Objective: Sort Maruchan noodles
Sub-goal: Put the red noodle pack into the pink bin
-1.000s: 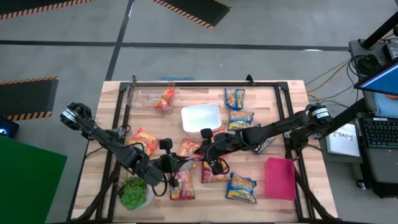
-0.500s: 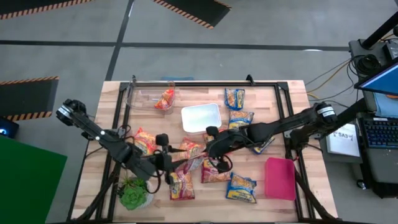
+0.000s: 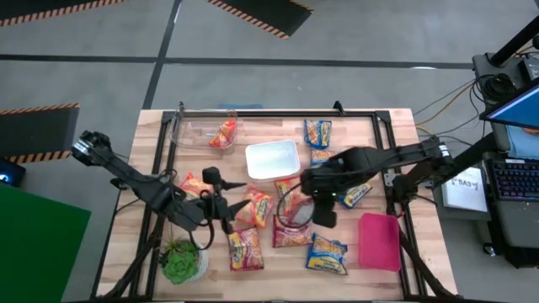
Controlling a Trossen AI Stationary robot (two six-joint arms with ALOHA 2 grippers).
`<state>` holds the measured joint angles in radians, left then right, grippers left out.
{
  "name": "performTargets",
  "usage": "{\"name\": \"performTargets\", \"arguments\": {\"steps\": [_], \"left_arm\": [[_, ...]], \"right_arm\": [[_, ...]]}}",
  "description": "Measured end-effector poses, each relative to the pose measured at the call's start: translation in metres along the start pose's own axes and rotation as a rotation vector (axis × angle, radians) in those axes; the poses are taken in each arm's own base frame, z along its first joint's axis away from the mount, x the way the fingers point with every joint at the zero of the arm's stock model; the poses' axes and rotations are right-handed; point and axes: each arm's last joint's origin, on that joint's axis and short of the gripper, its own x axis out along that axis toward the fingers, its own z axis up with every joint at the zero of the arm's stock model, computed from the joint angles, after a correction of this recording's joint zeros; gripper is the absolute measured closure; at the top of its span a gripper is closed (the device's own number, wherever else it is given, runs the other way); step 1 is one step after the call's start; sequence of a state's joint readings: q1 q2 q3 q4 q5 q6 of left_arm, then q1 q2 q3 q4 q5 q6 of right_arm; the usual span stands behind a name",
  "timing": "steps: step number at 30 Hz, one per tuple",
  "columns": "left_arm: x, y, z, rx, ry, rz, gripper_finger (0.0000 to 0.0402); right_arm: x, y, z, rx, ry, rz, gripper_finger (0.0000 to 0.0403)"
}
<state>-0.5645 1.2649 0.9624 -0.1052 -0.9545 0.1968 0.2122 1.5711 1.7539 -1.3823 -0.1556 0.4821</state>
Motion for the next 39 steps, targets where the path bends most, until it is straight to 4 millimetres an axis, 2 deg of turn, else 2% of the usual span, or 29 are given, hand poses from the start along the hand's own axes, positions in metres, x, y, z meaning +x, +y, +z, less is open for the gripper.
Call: {"name": "performTargets", "arguments": {"steps": [4,11,18,22,28,35,39], "left_arm": [[0.003,-0.005,-0.006,0.033,0.022,0.013,0.0193],[0.004,-0.007,-0.008,0.042,0.032,0.028,0.0194],[0.004,-0.007,-0.008,0.039,0.033,0.029,0.0194],[0.004,-0.007,-0.008,0.037,0.032,0.029,0.0194],[0.004,-0.007,-0.008,0.031,0.030,0.029,0.0194],[0.004,-0.007,-0.007,0.016,0.027,0.030,0.0194],[0.004,-0.007,-0.007,0.016,0.027,0.030,0.0194]], "right_arm": [[-0.002,0.002,-0.021,0.190,0.188,-0.035,0.0385],[0.011,0.024,-0.051,0.250,0.335,0.008,0.0385],[0.022,0.030,-0.090,0.272,0.417,-0.059,0.0385],[0.024,0.020,-0.116,0.306,0.449,-0.103,0.0385],[0.027,-0.008,-0.149,0.374,0.474,-0.154,0.0385],[0.044,-0.032,-0.173,0.411,0.534,-0.214,0.0385],[0.054,-0.038,-0.178,0.420,0.558,-0.243,0.0385]]}}
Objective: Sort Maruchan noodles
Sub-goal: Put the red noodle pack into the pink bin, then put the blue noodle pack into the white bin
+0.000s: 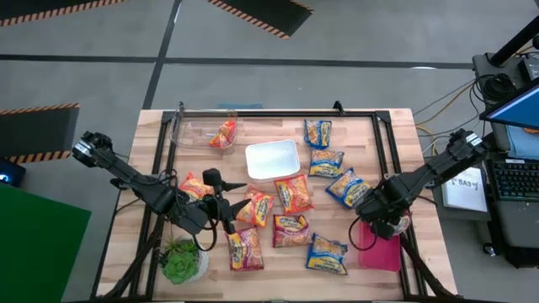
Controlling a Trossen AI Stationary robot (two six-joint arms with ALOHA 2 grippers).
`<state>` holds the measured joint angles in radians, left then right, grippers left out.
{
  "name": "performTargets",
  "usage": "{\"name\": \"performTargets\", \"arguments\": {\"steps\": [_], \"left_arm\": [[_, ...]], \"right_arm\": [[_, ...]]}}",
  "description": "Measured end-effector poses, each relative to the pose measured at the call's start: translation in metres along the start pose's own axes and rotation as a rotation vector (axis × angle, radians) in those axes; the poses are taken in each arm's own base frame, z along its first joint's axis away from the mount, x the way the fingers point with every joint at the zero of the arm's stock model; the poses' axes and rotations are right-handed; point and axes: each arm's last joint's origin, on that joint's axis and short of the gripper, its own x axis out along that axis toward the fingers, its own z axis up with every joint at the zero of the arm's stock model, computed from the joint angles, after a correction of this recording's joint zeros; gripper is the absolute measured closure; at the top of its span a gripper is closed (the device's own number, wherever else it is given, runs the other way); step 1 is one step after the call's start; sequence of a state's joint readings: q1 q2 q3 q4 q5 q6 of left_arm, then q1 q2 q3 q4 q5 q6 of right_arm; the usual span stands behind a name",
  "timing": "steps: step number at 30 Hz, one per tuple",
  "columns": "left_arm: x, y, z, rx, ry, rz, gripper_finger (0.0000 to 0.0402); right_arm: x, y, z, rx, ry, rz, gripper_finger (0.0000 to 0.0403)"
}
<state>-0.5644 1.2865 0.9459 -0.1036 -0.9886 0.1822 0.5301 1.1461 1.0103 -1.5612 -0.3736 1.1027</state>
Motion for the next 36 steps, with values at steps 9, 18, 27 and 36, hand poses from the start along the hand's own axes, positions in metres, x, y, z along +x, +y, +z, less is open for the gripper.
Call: {"name": "performTargets", "arguments": {"steps": [9,18,27,36], "left_arm": [[0.000,0.000,0.000,-0.002,0.000,0.001,0.0194],[0.001,0.001,0.000,-0.003,0.000,0.002,0.0194],[0.001,0.000,0.000,-0.018,0.000,0.001,0.0194],[0.011,-0.012,-0.004,-0.078,0.018,0.005,0.0194]], "right_arm": [[0.006,0.008,0.009,-0.013,-0.063,0.000,0.0385],[0.017,0.022,0.023,-0.048,-0.113,-0.082,0.0321],[0.006,0.024,0.020,-0.056,-0.112,-0.093,0.0253],[-0.034,0.026,0.013,-0.119,-0.423,-0.095,0.0254]]}}
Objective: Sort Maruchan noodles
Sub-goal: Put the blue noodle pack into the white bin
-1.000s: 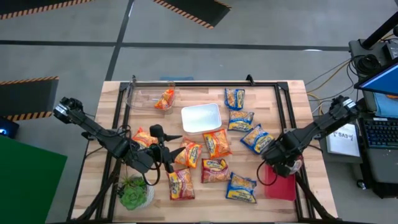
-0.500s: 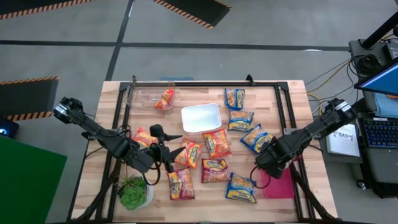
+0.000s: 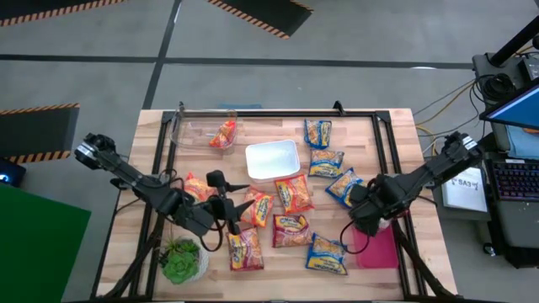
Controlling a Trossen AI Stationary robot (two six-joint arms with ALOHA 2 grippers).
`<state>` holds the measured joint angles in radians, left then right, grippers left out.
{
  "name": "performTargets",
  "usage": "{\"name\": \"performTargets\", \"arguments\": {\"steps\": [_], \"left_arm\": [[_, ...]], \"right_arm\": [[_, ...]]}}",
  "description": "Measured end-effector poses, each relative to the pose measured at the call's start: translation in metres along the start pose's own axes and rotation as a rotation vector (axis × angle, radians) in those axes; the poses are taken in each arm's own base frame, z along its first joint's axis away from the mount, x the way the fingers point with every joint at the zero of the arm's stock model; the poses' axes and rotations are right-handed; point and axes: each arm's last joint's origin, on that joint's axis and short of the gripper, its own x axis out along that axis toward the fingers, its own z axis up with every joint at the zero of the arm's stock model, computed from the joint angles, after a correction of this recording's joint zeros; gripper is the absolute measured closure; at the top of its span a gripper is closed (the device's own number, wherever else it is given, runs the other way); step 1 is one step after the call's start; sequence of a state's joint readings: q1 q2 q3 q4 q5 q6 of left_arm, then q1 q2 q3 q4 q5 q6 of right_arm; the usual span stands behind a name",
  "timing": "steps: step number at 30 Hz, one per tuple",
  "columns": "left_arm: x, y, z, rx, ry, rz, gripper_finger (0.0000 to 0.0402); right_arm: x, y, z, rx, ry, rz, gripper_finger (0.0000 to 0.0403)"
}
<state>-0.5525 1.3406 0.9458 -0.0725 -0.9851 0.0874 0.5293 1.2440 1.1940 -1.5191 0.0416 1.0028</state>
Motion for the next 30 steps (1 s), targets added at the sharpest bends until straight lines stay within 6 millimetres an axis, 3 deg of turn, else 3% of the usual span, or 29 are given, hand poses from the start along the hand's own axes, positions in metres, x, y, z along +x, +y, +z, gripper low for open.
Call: {"name": "performTargets", "arguments": {"steps": [9,15,21,25,30], "left_arm": [[0.007,-0.011,-0.007,-0.082,0.027,-0.002,0.0194],[0.007,-0.011,-0.006,-0.176,0.026,-0.015,0.0194],[0.008,-0.019,-0.008,-0.241,0.049,-0.181,0.0194],[0.011,-0.024,-0.011,-0.257,0.066,-0.197,0.0194],[0.015,-0.030,-0.015,-0.257,0.084,-0.206,0.0194]], "right_arm": [[-0.031,-0.005,0.011,-0.126,-0.341,-0.098,0.0273],[-0.039,-0.006,0.016,-0.206,-0.556,-0.148,0.0290],[-0.030,0.001,0.023,-0.311,-0.832,-0.077,0.0313],[-0.017,0.004,0.025,-0.369,-1.000,0.005,0.0328],[0.002,0.004,0.027,-0.293,-1.208,0.118,0.0340]]}}
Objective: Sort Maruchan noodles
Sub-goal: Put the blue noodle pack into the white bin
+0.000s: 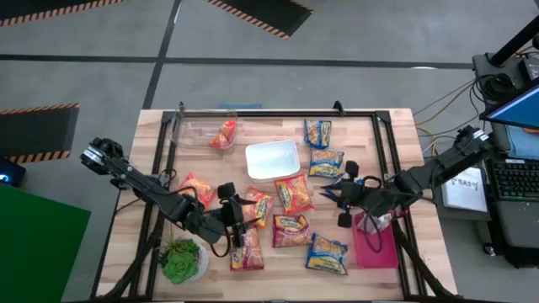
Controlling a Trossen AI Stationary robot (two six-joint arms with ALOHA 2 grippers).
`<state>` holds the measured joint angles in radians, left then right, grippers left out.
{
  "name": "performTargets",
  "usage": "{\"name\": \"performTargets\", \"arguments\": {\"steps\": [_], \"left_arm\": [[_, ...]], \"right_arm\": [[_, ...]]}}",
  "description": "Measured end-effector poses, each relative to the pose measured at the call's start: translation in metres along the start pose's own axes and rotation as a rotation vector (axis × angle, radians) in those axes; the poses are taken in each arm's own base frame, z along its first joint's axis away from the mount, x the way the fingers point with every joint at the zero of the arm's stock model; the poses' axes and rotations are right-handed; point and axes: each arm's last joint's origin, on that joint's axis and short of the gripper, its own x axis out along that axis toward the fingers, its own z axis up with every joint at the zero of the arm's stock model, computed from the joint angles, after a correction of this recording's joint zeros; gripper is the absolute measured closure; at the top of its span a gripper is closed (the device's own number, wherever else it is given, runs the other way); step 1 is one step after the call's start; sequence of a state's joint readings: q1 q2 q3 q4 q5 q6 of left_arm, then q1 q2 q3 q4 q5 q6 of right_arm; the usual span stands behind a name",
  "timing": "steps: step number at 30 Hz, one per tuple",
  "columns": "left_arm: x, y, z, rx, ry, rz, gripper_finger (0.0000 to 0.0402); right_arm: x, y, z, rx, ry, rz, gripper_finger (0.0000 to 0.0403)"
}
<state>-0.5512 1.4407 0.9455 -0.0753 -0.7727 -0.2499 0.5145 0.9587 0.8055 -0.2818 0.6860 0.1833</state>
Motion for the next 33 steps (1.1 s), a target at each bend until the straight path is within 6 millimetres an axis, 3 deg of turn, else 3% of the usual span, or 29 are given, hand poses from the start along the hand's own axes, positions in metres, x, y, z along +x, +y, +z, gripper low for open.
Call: {"name": "performTargets", "arguments": {"steps": [4,9,20,29,33], "left_arm": [[0.001,0.002,0.001,-0.049,0.002,0.006,0.0194],[-0.001,0.001,0.011,-0.069,-0.009,0.003,0.0194],[-0.001,0.002,0.004,-0.001,0.035,-0.001,0.0194],[-0.001,0.002,0.003,0.072,0.039,-0.012,0.0194],[-0.001,0.002,0.003,0.085,0.039,-0.012,0.0194]], "right_arm": [[0.011,0.000,-0.015,0.092,-0.094,0.001,0.0347],[0.020,-0.003,-0.026,0.196,-0.063,-0.021,0.0351],[0.022,-0.012,-0.009,0.513,-0.076,0.002,0.0347],[0.032,-0.018,-0.008,0.666,-0.051,0.002,0.0264],[0.036,-0.030,-0.008,0.699,0.037,-0.021,0.0224]]}}
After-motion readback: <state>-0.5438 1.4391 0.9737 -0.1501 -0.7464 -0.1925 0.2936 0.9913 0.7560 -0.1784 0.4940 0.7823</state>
